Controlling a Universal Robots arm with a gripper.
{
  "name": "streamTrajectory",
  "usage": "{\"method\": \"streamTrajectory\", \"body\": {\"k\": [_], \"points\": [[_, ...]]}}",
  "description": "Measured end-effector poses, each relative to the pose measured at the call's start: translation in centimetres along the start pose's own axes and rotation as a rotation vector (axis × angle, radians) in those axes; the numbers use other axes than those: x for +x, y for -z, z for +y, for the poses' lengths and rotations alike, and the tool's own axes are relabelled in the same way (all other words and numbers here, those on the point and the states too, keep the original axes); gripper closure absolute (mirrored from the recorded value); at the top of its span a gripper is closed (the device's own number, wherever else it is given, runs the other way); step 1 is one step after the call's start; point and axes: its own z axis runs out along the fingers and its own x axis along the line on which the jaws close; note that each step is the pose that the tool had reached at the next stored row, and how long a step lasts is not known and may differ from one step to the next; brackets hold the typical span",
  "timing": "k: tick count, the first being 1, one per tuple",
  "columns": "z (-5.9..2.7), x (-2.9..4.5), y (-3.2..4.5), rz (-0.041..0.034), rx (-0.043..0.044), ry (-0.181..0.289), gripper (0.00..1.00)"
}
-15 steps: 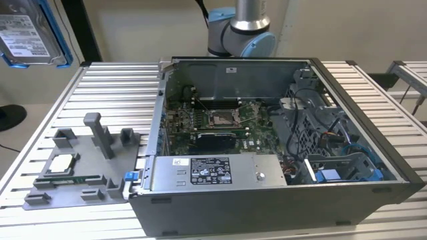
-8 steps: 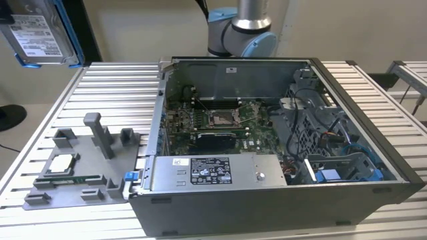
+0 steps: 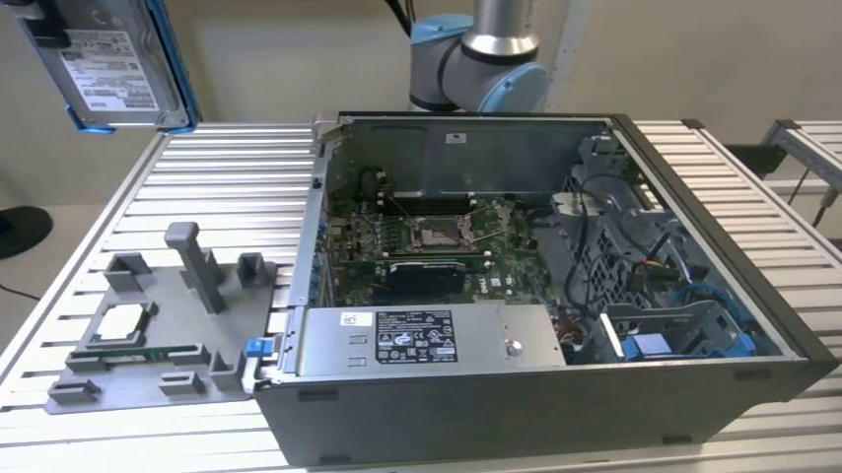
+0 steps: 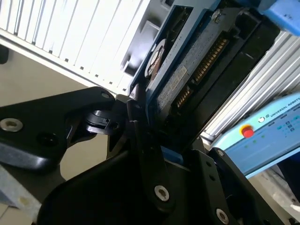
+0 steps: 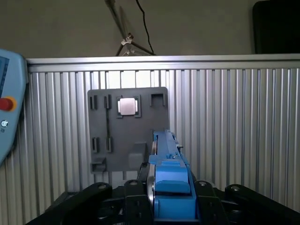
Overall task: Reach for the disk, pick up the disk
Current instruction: 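Pick up the disk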
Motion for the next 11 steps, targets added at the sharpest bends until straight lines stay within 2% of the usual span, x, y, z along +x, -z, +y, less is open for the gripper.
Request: {"method": "streamTrajectory", "body": {"k": [11], "points": [[-4.0, -0.14, 0.09, 0.0001, -0.0005, 0.0, 1.0]]}}
